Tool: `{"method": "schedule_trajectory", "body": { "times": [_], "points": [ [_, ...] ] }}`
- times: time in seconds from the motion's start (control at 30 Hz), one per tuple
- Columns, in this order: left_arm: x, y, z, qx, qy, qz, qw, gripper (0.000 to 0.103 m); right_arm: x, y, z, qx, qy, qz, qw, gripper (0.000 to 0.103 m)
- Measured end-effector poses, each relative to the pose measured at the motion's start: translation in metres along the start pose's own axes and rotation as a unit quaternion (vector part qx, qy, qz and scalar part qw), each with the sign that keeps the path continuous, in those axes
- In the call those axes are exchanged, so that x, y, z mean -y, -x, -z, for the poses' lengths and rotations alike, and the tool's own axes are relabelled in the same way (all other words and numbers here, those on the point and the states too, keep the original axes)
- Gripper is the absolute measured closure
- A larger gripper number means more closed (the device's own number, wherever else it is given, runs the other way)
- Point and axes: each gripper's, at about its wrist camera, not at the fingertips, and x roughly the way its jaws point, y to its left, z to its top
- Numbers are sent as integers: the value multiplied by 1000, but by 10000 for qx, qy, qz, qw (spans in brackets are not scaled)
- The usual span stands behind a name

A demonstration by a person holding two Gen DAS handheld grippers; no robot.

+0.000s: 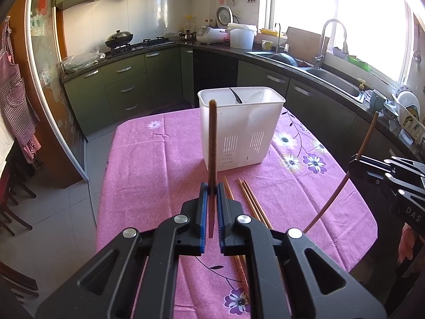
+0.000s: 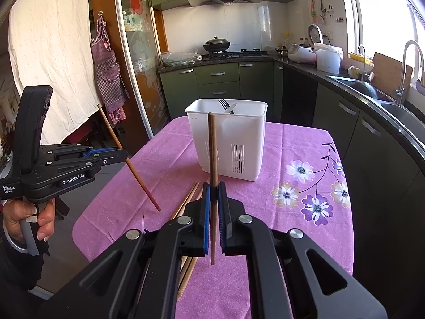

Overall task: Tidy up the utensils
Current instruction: 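Carry both chopsticks over the white holder and open both tools to drop them in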

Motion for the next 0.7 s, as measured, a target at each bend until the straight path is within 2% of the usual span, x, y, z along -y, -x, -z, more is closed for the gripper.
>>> {"method": "schedule_trajectory", "body": {
  "times": [0.23,0.53,0.7],
  "points": [
    [1,17,-37,264,-69,139,9995,96,5,11,-48,373,71,12,9993,97],
    [6,48,-112,1141,-62,291,9930,96,20,36,-127,1209,25,87,9926,97],
    [12,42,-147,1544,24,318,9875,96,32,40,-168,1656,-27,128,9861,97]
  ]
}}
